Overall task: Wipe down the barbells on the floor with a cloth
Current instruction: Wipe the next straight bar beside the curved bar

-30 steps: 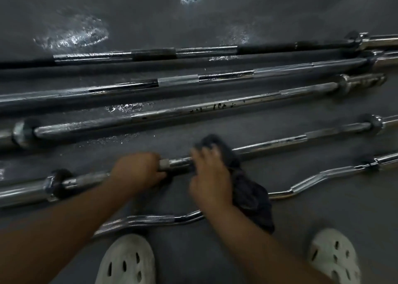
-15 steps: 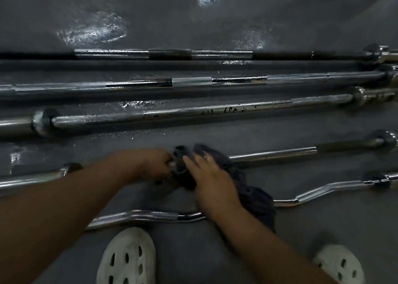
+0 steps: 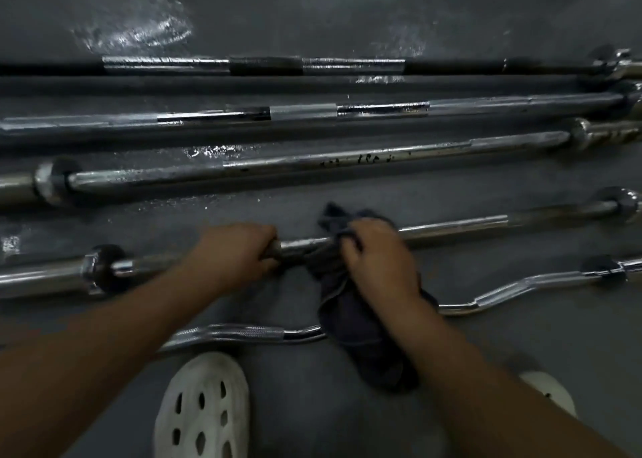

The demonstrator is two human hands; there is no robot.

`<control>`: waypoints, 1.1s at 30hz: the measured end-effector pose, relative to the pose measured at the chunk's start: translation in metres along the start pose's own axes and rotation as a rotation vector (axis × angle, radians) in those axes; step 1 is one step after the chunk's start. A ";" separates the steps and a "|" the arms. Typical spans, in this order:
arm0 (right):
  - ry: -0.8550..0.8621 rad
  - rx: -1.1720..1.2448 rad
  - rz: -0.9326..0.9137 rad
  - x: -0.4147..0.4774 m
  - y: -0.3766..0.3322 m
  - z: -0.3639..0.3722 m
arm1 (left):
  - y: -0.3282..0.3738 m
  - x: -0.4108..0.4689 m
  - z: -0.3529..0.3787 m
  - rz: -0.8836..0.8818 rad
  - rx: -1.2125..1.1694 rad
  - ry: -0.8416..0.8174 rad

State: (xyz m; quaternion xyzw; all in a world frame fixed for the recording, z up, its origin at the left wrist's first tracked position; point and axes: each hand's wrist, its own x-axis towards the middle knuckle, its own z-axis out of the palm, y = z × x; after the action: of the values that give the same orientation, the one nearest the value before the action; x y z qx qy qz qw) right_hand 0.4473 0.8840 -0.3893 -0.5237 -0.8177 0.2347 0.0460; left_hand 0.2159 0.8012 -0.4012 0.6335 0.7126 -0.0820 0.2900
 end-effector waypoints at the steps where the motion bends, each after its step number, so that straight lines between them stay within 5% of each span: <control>1: 0.086 -0.007 0.095 0.004 0.019 -0.007 | 0.008 -0.015 0.016 0.048 0.067 0.225; 3: 0.195 0.004 0.261 0.002 0.028 -0.014 | 0.018 -0.024 0.030 0.063 0.118 0.376; 5: 0.105 0.040 0.306 -0.002 -0.009 0.003 | 0.011 -0.006 0.015 -0.043 -0.016 0.070; 7: -0.049 0.001 -0.009 -0.019 -0.053 0.025 | 0.002 0.016 -0.012 -0.083 -0.316 -0.371; 9: -0.126 -0.030 -0.258 -0.024 -0.051 0.025 | -0.002 0.027 -0.029 -0.065 -0.381 -0.495; 11: -0.016 -0.027 -0.231 -0.009 -0.009 0.009 | 0.000 0.012 -0.018 -0.023 -0.163 -0.252; 13: 0.124 -0.028 0.024 -0.004 0.031 -0.010 | 0.015 -0.016 0.013 0.052 0.060 0.230; 15: 0.184 -0.063 0.146 -0.006 0.028 -0.007 | 0.022 -0.018 0.024 0.036 0.146 0.309; 18: -0.066 -0.071 -0.034 -0.018 -0.035 0.026 | 0.009 0.009 -0.007 -0.082 -0.256 -0.317; 20: -0.212 -0.048 -0.219 -0.021 -0.041 0.021 | 0.000 0.023 -0.026 -0.046 -0.419 -0.511; 22: -0.183 -0.039 -0.219 -0.004 -0.005 0.004 | -0.003 0.017 -0.024 -0.011 -0.250 -0.332; 25: 0.042 -0.093 0.035 0.003 0.042 -0.008 | 0.015 -0.017 0.018 0.040 0.063 0.270; 26: 0.070 -0.127 0.087 -0.001 0.035 -0.001 | 0.021 -0.021 0.024 0.030 0.089 0.335; 28: 0.023 -0.148 0.054 -0.012 -0.006 0.021 | 0.017 -0.008 0.013 -0.032 0.029 0.098; 31: -0.247 -0.078 -0.223 -0.024 -0.035 0.024 | 0.002 0.018 -0.022 -0.046 -0.364 -0.481; 33: -0.206 -0.064 -0.233 -0.008 -0.002 0.006 | -0.001 0.020 -0.030 -0.022 -0.320 -0.461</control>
State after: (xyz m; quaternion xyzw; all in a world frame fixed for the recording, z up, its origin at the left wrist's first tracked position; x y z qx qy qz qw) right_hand 0.4477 0.8739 -0.3924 -0.3995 -0.8804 0.2541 -0.0280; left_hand 0.2047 0.8323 -0.3868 0.5364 0.6386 -0.1133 0.5400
